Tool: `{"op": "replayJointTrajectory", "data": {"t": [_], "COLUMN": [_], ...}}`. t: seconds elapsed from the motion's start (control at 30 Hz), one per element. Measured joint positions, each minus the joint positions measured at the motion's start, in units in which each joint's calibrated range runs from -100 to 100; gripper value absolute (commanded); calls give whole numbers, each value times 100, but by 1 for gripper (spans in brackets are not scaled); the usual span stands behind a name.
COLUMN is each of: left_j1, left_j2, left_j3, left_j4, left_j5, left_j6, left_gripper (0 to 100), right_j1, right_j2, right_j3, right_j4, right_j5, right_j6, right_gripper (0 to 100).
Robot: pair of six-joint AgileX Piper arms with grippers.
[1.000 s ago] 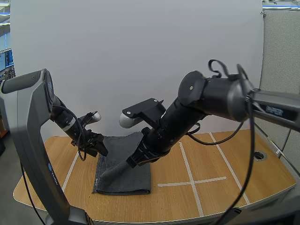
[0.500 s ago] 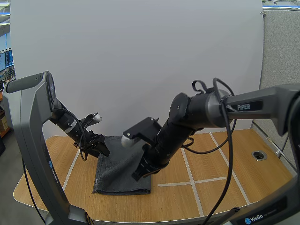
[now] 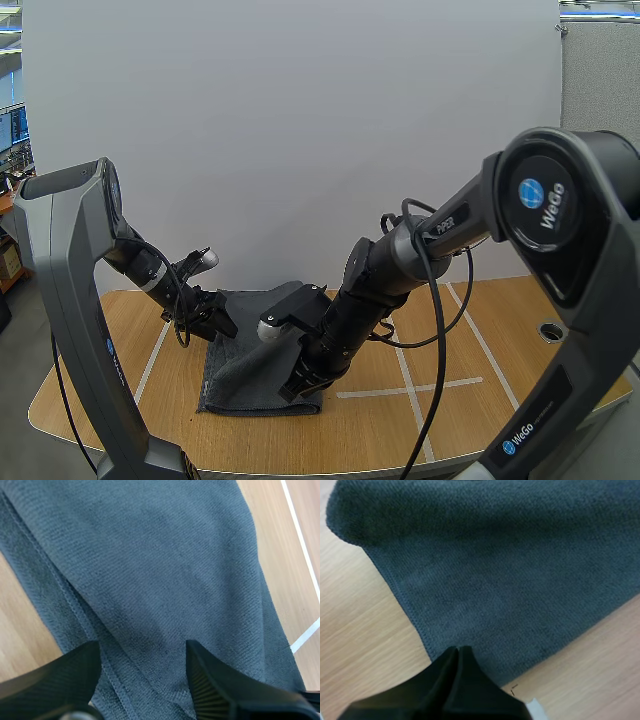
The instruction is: Fold the towel
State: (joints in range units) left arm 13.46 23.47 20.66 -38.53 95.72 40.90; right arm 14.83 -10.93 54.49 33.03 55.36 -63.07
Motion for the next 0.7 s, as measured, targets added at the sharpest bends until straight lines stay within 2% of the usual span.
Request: {"op": "replayJointTrajectory", "data": {"t": [0.23,0.7], "left_j1": [0,0], "left_j2": [163,190], "left_j3": [0,0], "left_j4": [-10,-255], "left_j5": [-151,-87], "left_j6": [0,91], "left_gripper": [81,80], "right_j1": [0,0], "right_j2": [338,571], "right_j3": [0,0], "right_j4": [199,209], "right_j5": [-301,-414], "right_j6": [-272,-319], "right_gripper": [0,0]}}
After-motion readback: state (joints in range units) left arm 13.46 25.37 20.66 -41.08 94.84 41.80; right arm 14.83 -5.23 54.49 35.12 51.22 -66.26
